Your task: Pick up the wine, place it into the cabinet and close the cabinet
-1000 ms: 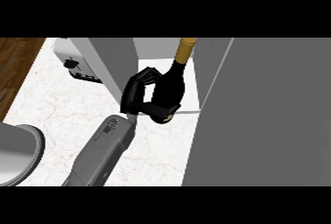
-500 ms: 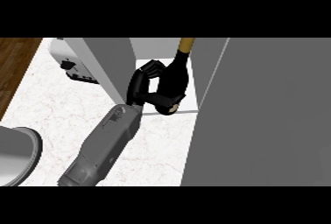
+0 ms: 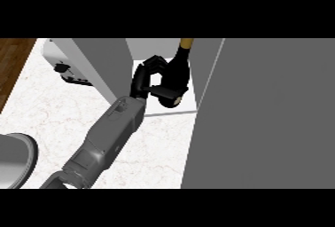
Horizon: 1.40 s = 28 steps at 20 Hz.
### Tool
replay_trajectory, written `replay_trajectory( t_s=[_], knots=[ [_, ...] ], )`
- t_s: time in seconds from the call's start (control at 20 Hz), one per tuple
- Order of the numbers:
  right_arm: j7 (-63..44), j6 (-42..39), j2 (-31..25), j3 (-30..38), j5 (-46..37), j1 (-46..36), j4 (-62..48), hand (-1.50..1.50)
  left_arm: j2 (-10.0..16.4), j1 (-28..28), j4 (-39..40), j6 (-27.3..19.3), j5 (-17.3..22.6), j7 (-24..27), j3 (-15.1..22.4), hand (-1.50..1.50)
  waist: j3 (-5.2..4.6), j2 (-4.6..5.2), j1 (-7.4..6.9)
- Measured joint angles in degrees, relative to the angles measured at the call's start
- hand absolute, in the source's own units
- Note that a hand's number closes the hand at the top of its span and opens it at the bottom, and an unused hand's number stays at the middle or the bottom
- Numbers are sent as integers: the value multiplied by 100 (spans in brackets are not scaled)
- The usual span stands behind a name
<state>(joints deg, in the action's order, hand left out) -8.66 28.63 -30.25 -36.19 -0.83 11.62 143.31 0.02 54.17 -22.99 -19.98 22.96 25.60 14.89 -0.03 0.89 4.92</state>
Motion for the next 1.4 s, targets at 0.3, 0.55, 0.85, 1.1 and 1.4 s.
replay_trajectory(
  t_s=[0.3, 0.55, 0.85, 1.1, 1.4],
  knots=[
    [127, -59, 19, -54, 37, 102, -8, -150, 21, 418, 584, 51, 246, 42, -303, 150, -3, 40, 74],
    [285, -124, -14, -54, 68, 249, -12, -150, 50, 599, 1006, 51, 286, 194, -477, 150, -3, 68, 115],
    [447, -236, -60, -53, 103, 343, -13, -150, 142, 863, 1334, -135, 241, 390, -586, -150, -3, 89, 165],
    [597, -313, -34, -105, 128, 397, -33, -150, 243, 981, 1581, -341, 94, 578, -540, -150, -3, 114, 207],
    [696, -403, -60, -95, 156, 456, -36, -150, 385, 1189, 1823, -623, -25, 577, -507, -150, -5, 139, 258]
  ],
)
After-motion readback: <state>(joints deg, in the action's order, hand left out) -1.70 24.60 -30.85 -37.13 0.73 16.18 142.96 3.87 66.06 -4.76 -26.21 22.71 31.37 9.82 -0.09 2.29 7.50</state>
